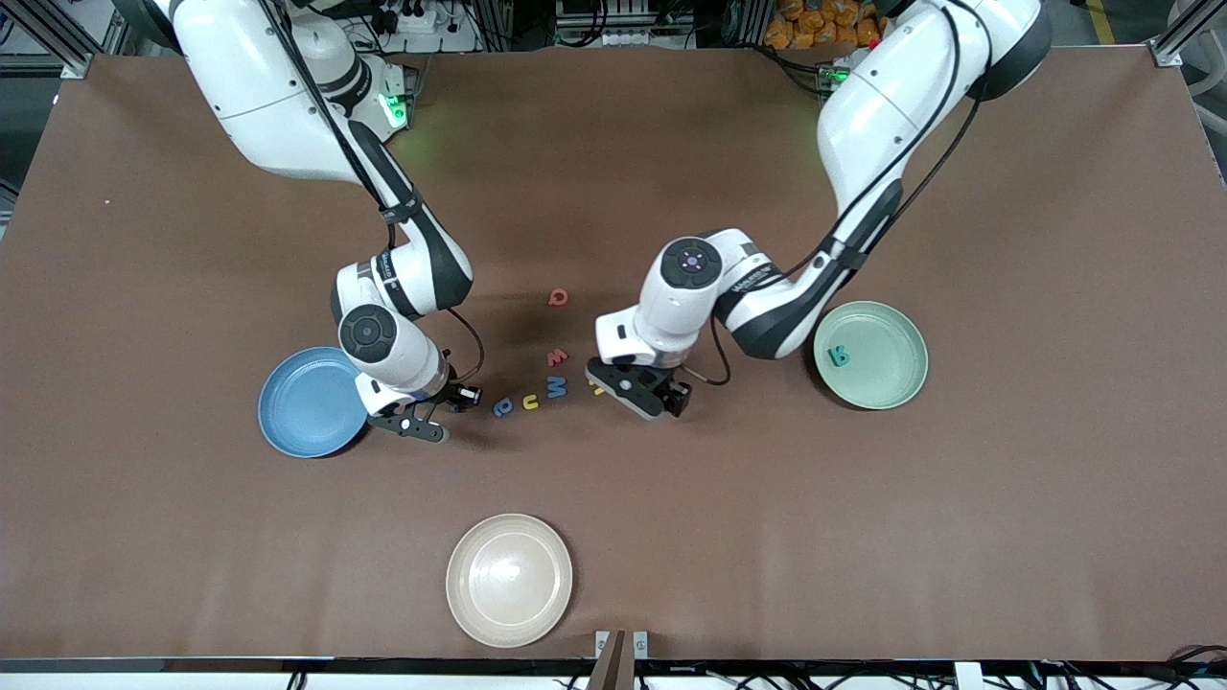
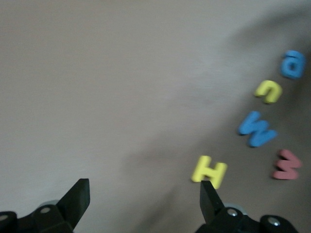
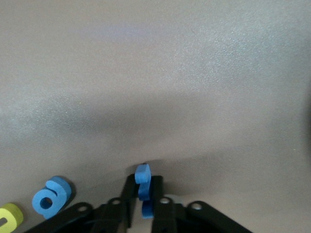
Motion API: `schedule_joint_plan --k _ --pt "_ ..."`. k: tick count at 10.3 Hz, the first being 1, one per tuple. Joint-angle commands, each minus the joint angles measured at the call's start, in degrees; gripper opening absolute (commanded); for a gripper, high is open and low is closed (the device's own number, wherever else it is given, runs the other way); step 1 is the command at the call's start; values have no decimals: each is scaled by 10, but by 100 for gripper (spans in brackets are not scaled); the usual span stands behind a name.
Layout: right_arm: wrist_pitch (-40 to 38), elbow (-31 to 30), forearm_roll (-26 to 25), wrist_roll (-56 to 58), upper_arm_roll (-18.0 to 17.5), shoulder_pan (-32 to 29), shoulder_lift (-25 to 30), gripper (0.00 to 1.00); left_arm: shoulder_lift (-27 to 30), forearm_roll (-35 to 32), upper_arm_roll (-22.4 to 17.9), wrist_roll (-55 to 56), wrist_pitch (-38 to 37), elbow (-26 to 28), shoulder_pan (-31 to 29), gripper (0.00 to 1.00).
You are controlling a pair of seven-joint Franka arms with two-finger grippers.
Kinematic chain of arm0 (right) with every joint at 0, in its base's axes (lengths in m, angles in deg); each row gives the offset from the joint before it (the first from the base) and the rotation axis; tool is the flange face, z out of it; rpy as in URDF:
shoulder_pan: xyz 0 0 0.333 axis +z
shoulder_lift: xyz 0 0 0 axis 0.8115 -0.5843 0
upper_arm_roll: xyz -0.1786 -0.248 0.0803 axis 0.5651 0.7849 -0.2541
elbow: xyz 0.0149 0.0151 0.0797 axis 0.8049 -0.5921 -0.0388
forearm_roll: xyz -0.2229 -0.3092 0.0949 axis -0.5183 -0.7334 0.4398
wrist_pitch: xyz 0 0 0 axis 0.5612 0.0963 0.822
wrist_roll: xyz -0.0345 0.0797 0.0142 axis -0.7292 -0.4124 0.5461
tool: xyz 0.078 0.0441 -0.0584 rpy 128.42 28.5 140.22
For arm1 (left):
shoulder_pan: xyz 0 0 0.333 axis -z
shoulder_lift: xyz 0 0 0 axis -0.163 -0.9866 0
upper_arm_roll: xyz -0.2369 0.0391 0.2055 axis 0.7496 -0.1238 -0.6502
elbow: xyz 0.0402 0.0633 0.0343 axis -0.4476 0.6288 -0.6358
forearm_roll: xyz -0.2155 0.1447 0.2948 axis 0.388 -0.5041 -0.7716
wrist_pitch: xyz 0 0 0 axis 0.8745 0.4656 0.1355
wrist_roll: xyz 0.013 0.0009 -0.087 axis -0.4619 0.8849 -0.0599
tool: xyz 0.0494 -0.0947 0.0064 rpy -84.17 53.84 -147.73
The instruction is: Sort upper and lower case letters into plates
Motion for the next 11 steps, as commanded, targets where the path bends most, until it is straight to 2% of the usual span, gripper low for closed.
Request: schedule_joint_plan --k 1,3,5,8,9,10,11 --pt "1 7 10 8 -5 -5 -3 0 -32 -9 -21 -1 9 -26 45 100" --pt "-21 7 10 22 -4 -26 27 0 -34 -13 -60 -16 11 -26 83 100" --pt "-84 7 10 102 -5 -83 71 0 -51 -13 -64 -43 30 -37 86 100" --pt "-144 6 10 219 -4 -164 87 0 -62 -13 -64 -39 33 -50 90 85" --pt "-159 6 9 245 -3 -190 89 0 -65 -12 -70 -32 33 -52 92 83" --pt "-162 3 6 261 -3 -203 89 7 -66 -11 -71 -31 33 -54 99 75" --pt "-161 0 6 260 -2 -213 87 80 -67 -11 -71 -31 33 -54 99 70"
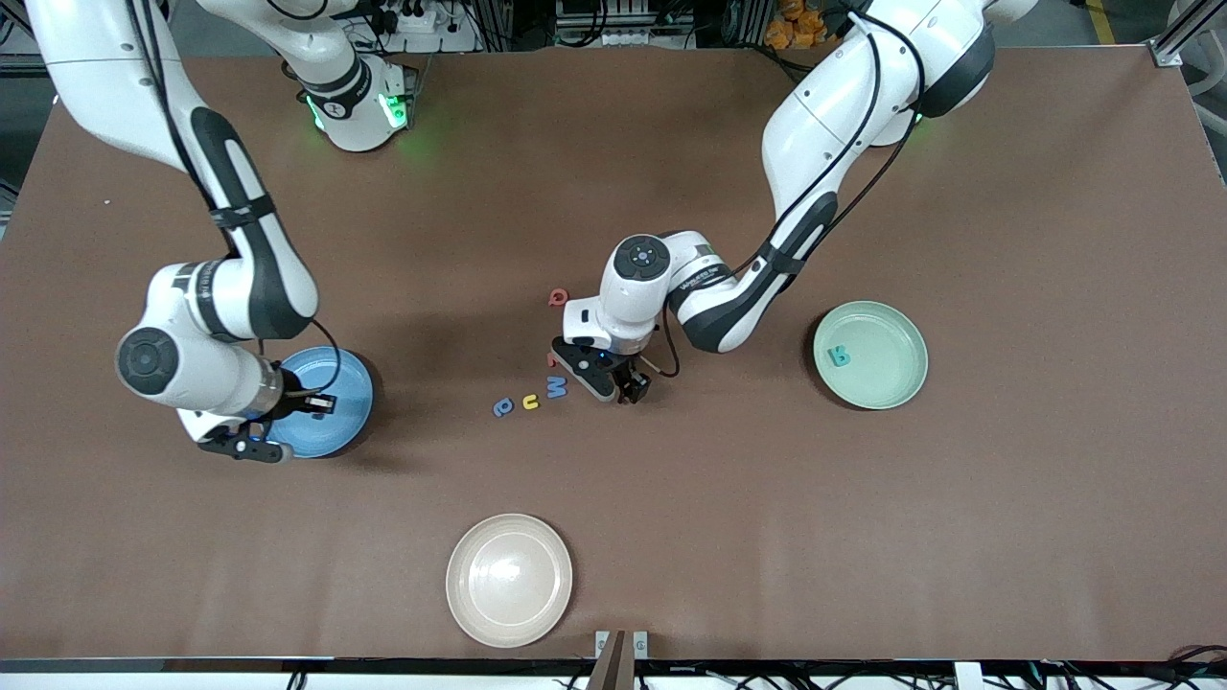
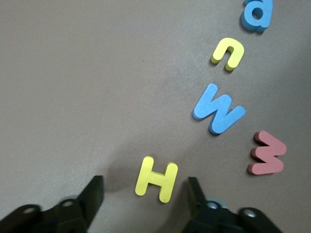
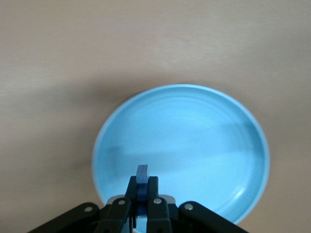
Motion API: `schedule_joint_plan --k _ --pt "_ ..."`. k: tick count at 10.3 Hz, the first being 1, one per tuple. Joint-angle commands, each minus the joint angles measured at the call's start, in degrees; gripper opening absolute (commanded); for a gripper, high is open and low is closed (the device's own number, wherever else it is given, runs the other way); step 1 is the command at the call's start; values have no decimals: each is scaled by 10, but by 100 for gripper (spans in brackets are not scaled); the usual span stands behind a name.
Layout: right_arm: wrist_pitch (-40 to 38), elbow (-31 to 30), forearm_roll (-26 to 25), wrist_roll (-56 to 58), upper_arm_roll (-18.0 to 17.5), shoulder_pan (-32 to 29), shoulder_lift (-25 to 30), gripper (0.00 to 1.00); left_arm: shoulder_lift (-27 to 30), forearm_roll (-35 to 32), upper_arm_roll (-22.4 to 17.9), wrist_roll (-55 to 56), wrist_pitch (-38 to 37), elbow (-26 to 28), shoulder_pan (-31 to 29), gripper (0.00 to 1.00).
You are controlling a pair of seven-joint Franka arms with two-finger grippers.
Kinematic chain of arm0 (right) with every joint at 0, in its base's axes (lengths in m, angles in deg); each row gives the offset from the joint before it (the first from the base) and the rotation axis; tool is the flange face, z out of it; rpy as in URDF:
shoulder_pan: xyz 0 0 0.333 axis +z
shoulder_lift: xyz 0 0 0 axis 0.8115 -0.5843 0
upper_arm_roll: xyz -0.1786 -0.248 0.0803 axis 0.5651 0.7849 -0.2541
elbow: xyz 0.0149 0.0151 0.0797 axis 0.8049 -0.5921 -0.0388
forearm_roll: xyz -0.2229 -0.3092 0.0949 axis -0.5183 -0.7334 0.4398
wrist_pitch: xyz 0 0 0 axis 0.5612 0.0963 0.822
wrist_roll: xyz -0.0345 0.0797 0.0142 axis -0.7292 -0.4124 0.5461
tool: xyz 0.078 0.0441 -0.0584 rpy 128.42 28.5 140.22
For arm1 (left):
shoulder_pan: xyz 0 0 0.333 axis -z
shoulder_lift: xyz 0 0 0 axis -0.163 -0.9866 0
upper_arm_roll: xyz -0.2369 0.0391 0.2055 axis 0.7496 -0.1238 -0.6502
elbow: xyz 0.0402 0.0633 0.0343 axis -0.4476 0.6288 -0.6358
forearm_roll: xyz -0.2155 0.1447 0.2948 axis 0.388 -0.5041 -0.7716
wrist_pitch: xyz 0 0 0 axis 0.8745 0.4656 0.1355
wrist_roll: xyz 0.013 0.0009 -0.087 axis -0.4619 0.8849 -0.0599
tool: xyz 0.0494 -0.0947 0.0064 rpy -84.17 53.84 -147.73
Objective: Sort upper and lower case letters into plates
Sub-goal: 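Grasp the yellow H with the left gripper while the right gripper drops e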
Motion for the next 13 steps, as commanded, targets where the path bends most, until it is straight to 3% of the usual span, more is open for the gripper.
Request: schedule_joint_plan --k 1,4,6,7,10,13 --pt "1 -13 6 2 -8 -13 6 100 -14 -10 -8 2 5 -20 11 56" --pt "38 -7 11 -30 -9 9 -4 100 -15 -9 -8 5 5 -22 12 40" --pt "64 -6 11 -131 -9 51 -16 100 -15 -10 -8 4 5 -22 12 9" --pt "76 -2 11 -179 -9 67 -23 100 -14 -10 -8 5 5 -21 11 0" --pt "76 23 12 -312 -11 103 -39 100 16 18 -7 6 -51 -20 -13 0" --pt "76 91 12 -502 -11 178 -86 100 85 38 0 3 -250 -12 -62 0"
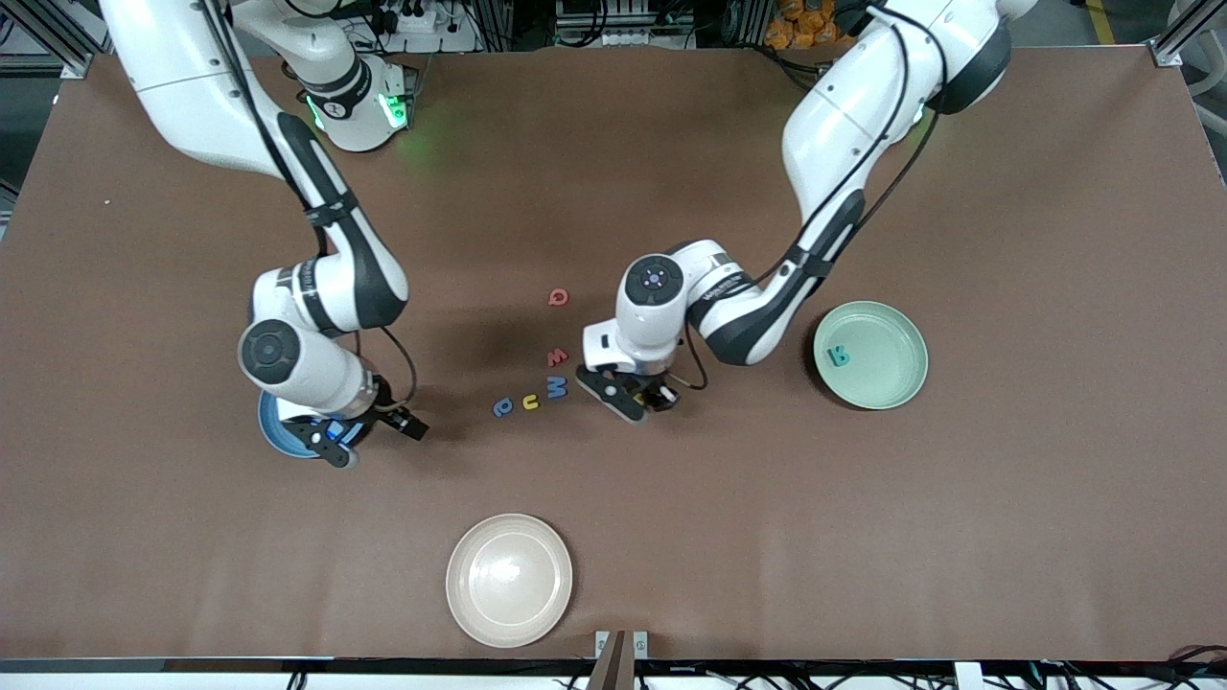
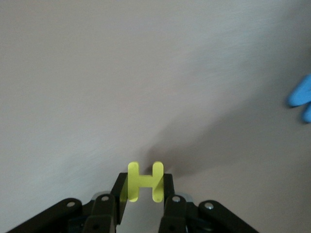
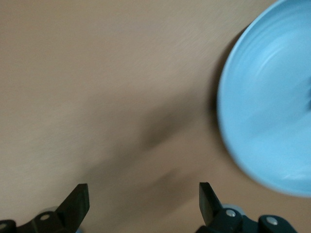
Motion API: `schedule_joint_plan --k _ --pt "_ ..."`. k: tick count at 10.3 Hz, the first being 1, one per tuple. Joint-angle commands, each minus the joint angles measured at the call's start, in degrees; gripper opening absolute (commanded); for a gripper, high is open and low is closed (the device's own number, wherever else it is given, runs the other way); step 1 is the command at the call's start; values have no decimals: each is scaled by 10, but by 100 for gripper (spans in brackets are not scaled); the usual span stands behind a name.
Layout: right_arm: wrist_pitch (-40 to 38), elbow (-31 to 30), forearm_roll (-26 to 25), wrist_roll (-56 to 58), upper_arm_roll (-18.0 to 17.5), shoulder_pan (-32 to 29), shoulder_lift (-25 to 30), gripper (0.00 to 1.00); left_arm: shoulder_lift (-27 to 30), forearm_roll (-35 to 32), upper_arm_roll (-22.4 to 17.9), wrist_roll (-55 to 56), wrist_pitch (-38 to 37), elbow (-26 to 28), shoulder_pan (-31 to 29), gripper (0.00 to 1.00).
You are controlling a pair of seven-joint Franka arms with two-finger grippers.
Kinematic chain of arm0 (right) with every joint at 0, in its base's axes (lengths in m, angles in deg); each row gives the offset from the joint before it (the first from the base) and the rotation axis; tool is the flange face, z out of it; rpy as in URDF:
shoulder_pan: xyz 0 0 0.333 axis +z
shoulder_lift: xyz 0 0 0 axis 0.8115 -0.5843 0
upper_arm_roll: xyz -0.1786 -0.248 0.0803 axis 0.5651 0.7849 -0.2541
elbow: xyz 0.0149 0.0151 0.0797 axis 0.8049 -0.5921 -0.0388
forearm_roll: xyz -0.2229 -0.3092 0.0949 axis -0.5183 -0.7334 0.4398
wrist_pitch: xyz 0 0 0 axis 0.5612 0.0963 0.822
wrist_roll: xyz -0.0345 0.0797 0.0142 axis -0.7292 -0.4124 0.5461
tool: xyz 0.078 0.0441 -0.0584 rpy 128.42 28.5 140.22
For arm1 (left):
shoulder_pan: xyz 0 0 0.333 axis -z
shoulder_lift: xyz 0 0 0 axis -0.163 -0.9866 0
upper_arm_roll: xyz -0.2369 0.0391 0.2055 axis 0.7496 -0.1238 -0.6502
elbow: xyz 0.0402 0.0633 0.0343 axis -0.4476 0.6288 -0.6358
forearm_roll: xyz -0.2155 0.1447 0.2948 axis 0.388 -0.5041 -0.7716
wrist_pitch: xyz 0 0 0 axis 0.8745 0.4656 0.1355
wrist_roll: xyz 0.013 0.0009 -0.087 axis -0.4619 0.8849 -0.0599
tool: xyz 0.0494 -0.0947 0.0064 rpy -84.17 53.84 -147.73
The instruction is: Sort upper and lower case letters into plates
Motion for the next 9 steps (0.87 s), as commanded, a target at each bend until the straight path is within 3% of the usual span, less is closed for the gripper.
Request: schedule_joint_plan --k 1,2,4,6,7,9 --pt "-4 81 6 -137 4 60 -61 100 67 32 6 -7 -132 23 -44 0" --pt "-3 91 6 -161 4 74 -75 100 88 36 8 -16 -169 34 -73 0" --pt "7 92 6 -181 4 91 -86 100 138 37 29 -50 -176 110 -158 0" --pt "18 92 5 -192 4 94 -95 100 196 35 100 -77 -147 218 -291 0" --pt "22 92 5 -202 4 96 -101 100 229 35 154 -107 -96 292 -382 0" --pt "21 88 5 -204 4 101 -102 100 252 24 241 -115 -33 395 -523 0"
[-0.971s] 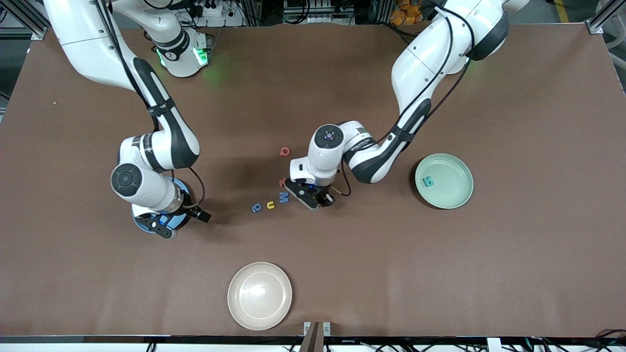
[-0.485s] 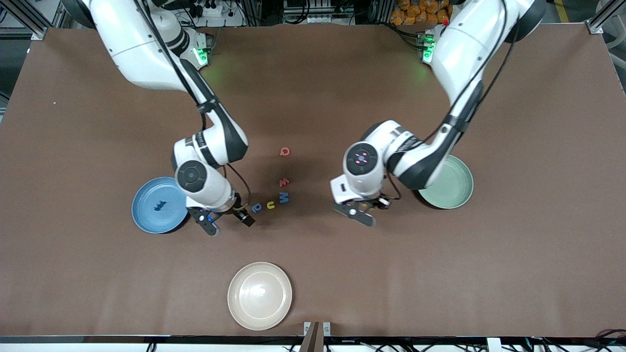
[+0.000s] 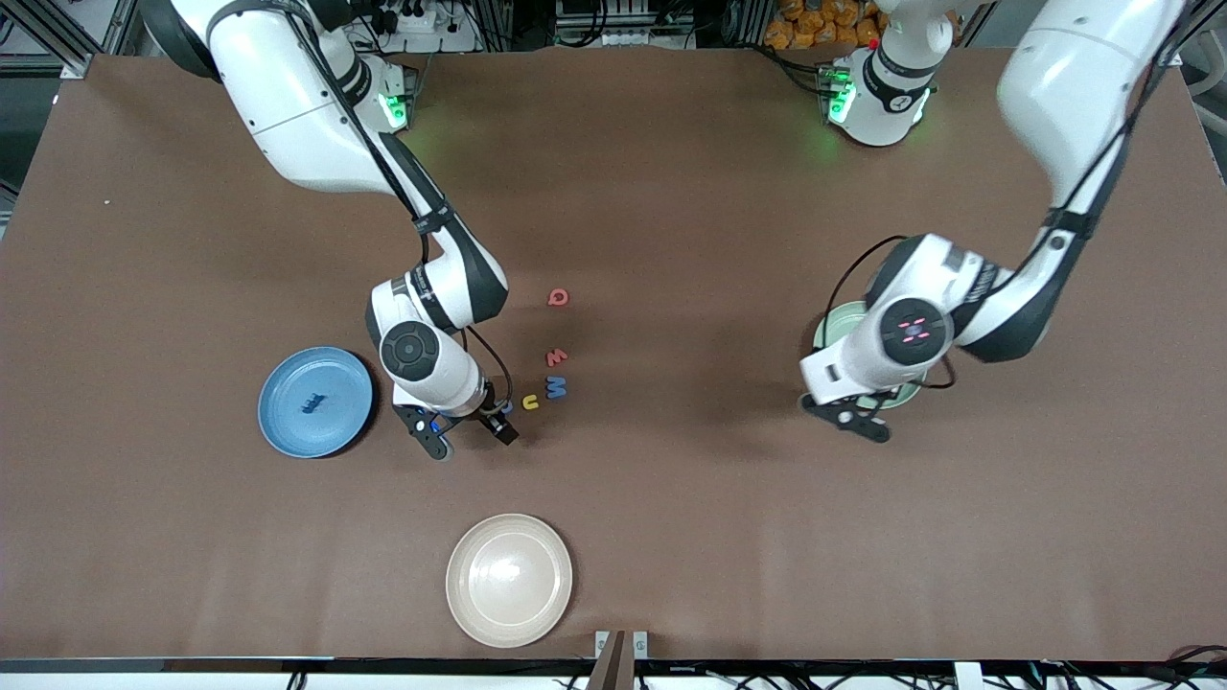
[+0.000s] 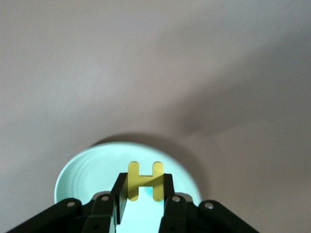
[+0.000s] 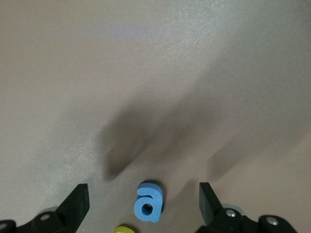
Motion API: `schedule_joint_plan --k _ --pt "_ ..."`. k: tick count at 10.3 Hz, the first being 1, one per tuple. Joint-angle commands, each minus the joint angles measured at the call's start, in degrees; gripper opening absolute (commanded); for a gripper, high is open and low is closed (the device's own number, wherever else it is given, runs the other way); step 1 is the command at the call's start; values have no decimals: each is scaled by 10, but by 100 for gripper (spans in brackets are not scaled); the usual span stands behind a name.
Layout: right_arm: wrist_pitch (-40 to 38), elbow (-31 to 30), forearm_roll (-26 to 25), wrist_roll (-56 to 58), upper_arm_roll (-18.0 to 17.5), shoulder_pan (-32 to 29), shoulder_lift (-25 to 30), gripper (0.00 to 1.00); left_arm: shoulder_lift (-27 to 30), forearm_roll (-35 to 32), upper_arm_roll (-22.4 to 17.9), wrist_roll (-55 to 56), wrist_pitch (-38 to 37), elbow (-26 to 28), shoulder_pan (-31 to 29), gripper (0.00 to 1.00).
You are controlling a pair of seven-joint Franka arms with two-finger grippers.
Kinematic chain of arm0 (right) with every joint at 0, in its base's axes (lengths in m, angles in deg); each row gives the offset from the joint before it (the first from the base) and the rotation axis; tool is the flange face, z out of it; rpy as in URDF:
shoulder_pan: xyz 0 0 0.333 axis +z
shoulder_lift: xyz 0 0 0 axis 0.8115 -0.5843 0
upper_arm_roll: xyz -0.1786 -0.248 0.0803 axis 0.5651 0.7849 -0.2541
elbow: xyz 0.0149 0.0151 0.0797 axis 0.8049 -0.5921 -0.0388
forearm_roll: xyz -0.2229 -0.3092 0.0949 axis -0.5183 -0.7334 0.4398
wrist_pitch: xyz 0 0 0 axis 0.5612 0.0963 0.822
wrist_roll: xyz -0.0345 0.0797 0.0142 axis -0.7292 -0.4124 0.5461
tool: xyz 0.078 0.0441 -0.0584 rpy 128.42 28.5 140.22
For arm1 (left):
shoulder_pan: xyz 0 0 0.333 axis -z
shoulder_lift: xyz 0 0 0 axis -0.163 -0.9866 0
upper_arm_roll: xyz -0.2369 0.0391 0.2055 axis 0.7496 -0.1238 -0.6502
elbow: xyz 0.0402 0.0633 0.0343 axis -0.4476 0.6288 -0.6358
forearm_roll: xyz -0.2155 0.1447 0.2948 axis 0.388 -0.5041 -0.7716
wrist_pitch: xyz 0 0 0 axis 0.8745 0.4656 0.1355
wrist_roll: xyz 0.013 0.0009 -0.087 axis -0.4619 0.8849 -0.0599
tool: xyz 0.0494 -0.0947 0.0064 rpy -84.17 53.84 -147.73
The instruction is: Sort upper and lower case letters into plates
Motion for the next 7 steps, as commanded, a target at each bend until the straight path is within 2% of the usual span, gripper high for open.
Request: schedule_joint_plan --k 1,2,3,4,6,7 --pt "-1 11 6 -13 2 12 -9 100 64 -19 72 -14 82 150 -129 0" --pt "-2 10 6 -18 2 17 -9 100 65 -39 77 -15 110 177 -151 0" --pt "-1 9 5 -19 3 17 -12 100 62 -40 77 -5 119 181 -151 71" --pt "0 9 5 -19 3 17 -14 100 62 -40 77 6 118 178 -150 96" --pt "0 9 4 -19 3 17 -15 100 58 -33 105 72 117 161 -137 100" --pt "1 8 4 -19 3 17 -16 58 53 -32 111 129 115 148 -111 100"
